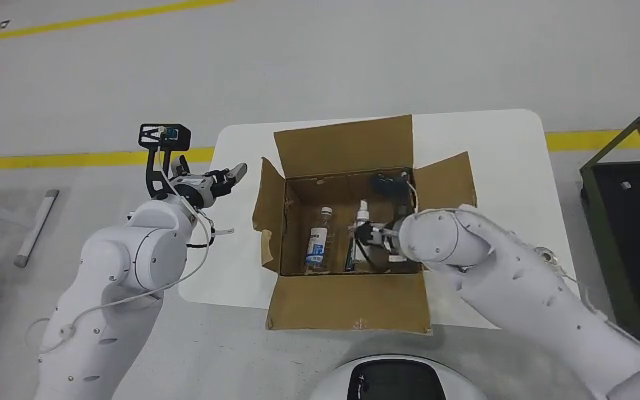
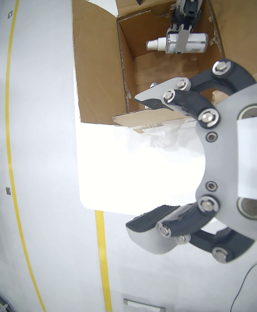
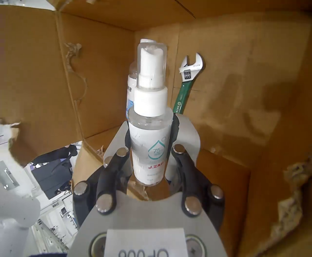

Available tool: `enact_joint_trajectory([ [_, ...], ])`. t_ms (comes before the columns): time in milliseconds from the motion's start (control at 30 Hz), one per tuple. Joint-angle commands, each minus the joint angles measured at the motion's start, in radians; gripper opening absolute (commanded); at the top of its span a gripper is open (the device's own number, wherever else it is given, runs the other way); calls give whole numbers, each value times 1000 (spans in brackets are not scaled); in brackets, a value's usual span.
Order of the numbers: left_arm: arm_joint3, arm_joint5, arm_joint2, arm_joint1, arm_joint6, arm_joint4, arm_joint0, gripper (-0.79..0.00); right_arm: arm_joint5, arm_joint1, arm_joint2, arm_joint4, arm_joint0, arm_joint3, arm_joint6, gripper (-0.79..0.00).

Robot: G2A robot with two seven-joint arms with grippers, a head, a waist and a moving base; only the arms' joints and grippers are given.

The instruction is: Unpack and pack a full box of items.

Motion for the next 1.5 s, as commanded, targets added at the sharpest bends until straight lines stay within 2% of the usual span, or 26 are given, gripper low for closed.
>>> enact_joint_trajectory([
  [0, 0, 0, 0, 0, 0, 0, 0, 0, 21, -12, -30, -7, 18, 31, -16, -785],
  [267, 0, 0, 0, 0, 0, 0, 0, 0, 70, -67, -119, 20, 94, 156, -59, -785],
  [300, 0, 0, 0, 0, 0, 0, 0, 0, 77, -74, -130, 22, 103, 171, -63, -723],
  [333, 0, 0, 0, 0, 0, 0, 0, 0, 82, -81, -140, 25, 111, 185, -67, -570],
  [367, 0, 0, 0, 0, 0, 0, 0, 0, 84, -88, -153, 26, 120, 198, -69, -560],
  [433, 0, 0, 0, 0, 0, 0, 0, 0, 85, -102, -171, 32, 137, 224, -73, -591],
  [633, 0, 0, 0, 0, 0, 0, 0, 0, 77, -134, -205, 47, 173, 289, -69, -542],
  [733, 0, 0, 0, 0, 0, 0, 0, 0, 70, -143, -209, 50, 181, 309, -70, -493],
  [800, 0, 0, 0, 0, 0, 0, 0, 0, 64, -146, -208, 52, 184, 318, -67, -502],
  [1000, 0, 0, 0, 0, 0, 0, 0, 0, 50, -149, -194, 47, 183, 321, -58, -474],
  [1167, 0, 0, 0, 0, 0, 0, 0, 0, 44, -146, -182, 31, 175, 314, -47, -413],
  [1467, 0, 0, 0, 0, 0, 0, 0, 0, 26, -142, -150, 19, 170, 292, -22, -422],
])
